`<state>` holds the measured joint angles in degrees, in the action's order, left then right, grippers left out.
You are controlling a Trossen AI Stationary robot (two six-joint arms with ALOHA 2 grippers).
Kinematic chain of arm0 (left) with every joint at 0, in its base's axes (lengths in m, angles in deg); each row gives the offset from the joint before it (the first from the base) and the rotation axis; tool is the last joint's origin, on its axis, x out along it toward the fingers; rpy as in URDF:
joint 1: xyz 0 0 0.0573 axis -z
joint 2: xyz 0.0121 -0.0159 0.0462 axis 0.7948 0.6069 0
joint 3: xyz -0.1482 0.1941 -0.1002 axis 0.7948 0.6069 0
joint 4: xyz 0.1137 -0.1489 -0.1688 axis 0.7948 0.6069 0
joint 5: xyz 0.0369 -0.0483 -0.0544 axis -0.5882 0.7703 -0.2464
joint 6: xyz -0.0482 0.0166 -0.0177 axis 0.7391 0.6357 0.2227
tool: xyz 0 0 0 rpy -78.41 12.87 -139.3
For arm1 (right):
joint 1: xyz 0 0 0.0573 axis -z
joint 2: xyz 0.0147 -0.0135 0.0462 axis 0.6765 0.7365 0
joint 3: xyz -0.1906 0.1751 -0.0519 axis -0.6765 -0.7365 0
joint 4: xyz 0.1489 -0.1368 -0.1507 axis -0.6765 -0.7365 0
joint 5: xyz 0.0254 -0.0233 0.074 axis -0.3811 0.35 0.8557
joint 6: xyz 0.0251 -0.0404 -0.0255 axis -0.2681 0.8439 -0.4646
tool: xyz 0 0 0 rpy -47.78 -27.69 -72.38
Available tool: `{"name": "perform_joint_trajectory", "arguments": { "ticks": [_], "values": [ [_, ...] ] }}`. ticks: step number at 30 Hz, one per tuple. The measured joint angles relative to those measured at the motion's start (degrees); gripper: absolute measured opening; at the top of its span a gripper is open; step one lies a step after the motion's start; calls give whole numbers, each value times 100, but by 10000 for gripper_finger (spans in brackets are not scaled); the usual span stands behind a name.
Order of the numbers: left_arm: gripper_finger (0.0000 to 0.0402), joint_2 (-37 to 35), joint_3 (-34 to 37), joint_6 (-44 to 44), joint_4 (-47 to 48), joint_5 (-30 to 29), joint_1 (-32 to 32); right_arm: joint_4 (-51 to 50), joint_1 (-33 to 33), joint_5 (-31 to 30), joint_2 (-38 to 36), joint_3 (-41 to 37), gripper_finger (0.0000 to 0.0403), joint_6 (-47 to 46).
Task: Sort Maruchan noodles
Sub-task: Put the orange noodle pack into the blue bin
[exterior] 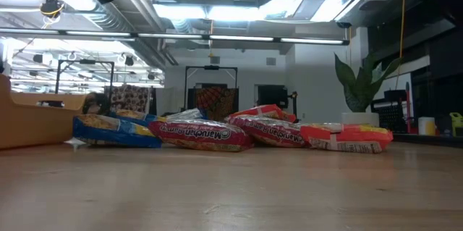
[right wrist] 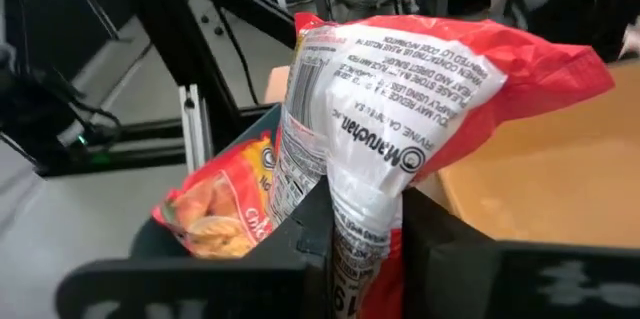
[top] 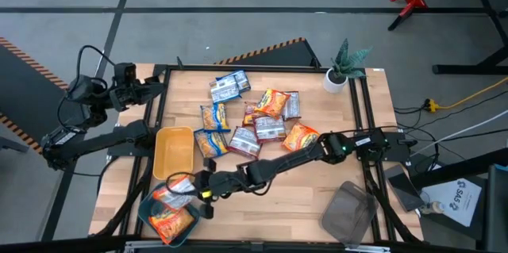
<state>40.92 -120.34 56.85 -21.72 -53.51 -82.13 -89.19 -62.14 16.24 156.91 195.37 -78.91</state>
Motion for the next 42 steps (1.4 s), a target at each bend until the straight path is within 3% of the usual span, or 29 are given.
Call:
{"name": "perform_joint_trajectory", "arguments": {
  "ticks": [8, 13, 19, 27, 38, 42],
  "values": [
    [66, 0, 2, -2, 2, -1, 1, -2, 2, 38, 0, 0, 44, 2028],
    [66, 0, 4, -4, 2, -1, 0, -27, 4, 100, 0, 0, 44, 2616],
    [66, 0, 4, -37, 11, -1, 2, -1, -34, 603, 86, -2, 44, 3391],
    [66, 2, 7, -40, 172, -5, 0, 41, -76, 737, 170, -4, 70, 3479],
    [66, 2, 9, -15, 905, -20, 0, 155, -66, 796, 170, -4, 173, 3497],
    [66, 2, 9, -13, 1091, -20, 0, 342, -66, 888, 170, -4, 194, 3497]
  ]
}}
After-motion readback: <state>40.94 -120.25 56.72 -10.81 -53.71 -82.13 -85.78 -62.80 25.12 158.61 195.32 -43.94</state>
